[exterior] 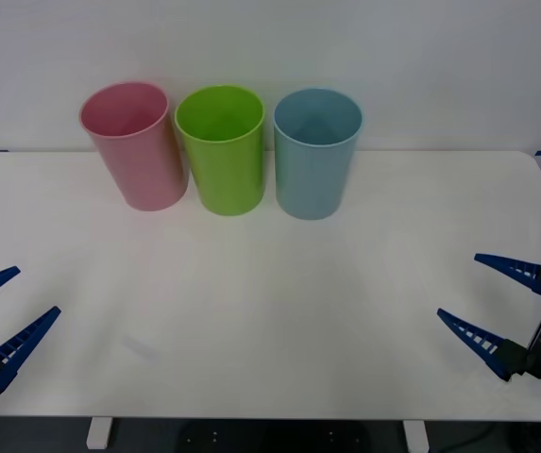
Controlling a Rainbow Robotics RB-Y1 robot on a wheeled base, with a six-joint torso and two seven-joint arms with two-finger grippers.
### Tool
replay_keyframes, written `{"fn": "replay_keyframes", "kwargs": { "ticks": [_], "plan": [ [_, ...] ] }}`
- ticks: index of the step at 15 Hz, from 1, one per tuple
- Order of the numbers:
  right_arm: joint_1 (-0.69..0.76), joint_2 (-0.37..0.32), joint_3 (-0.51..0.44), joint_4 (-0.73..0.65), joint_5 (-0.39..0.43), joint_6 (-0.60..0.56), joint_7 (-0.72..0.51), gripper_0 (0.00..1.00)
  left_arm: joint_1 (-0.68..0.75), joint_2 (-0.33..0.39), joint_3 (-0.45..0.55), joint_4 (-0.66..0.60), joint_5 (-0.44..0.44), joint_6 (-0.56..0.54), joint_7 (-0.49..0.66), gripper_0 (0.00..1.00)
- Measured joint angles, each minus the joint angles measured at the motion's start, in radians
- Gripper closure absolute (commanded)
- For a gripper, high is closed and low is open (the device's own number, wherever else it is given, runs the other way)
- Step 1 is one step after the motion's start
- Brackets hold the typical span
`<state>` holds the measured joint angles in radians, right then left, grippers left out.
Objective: Grasp the object on the table and drop it into the matching bin: aluminum can to the light blue bin, PET bottle to the pink bin.
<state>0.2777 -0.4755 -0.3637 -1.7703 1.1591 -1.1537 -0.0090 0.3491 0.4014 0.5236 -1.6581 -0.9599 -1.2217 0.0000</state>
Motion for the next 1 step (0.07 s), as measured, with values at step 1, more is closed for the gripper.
{"fn": "replay_keyframes", "kwargs": {
  "ticks": [1],
  "plan": [
    [0.0, 0.0, 0.0, 0.0, 0.0, 0.0, 0.0, 0.0, 0.0, 0.0, 0.0, 0.0, 0.0, 0.0, 0.0, 0.0]
  ]
}}
